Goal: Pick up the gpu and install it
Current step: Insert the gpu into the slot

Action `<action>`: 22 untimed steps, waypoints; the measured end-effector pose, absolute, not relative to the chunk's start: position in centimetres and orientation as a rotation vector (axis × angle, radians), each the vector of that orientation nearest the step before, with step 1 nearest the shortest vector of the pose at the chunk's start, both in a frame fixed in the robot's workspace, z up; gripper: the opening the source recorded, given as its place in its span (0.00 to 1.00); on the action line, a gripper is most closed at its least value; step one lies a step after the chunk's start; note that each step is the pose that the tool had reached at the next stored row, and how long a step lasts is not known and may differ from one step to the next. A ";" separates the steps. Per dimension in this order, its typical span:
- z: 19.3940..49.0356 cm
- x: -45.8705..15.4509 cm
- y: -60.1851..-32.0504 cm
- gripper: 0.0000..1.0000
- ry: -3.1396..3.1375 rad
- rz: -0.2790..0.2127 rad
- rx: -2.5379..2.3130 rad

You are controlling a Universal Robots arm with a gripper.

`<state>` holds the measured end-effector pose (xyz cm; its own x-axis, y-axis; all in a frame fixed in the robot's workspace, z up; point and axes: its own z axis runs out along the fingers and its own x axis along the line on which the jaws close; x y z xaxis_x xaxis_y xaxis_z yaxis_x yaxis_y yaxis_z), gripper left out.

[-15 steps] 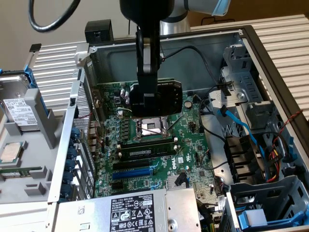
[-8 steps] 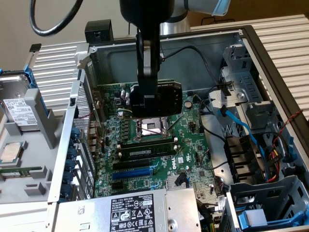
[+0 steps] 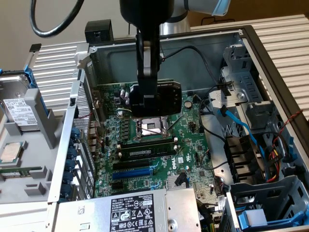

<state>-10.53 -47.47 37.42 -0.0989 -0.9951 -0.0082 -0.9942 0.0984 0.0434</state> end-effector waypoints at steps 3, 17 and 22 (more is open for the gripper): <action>37.4 -10.5 -47.5 0.27 -2.298 -0.085 2.102; 37.1 -10.5 -47.5 0.27 -2.278 -0.117 2.110; 37.0 -10.4 -47.6 0.27 -2.198 -0.115 2.190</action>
<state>-10.45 -47.55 37.05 -0.0048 -0.9996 -0.0262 -0.9969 0.0027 0.0786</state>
